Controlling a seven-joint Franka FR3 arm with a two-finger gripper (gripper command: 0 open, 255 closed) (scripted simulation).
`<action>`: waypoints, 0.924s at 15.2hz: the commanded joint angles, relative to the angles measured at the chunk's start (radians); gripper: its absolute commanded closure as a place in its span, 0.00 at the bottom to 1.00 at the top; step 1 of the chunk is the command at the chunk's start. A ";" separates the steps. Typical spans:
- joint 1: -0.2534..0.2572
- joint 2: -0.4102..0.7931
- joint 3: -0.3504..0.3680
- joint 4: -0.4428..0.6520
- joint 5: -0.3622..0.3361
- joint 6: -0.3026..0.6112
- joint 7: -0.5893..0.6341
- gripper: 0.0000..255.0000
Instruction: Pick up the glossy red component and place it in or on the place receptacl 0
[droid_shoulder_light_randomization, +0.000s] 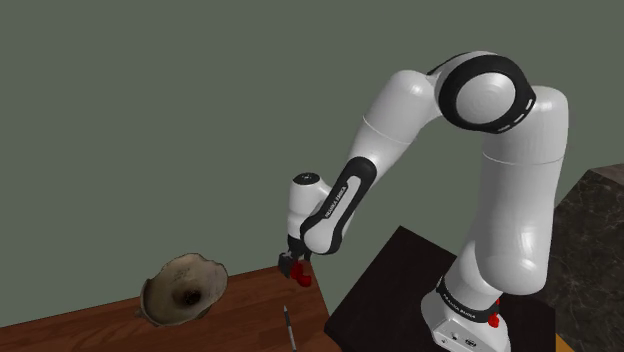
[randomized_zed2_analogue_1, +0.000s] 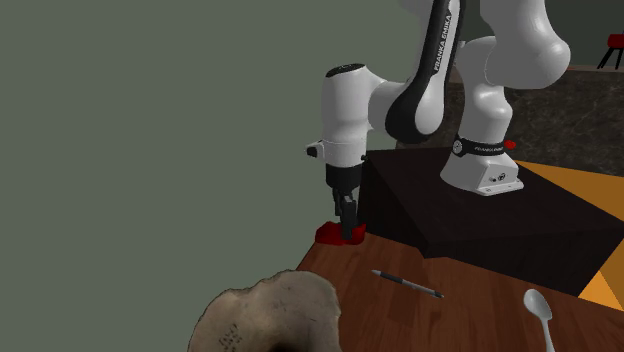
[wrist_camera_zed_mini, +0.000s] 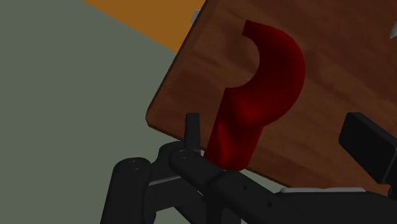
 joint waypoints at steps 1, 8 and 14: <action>0.008 0.035 -0.007 0.008 -0.008 0.028 0.006 0.00; 0.023 0.093 -0.021 0.022 -0.019 0.071 0.014 0.00; 0.023 0.093 -0.021 0.023 -0.019 0.071 0.014 1.00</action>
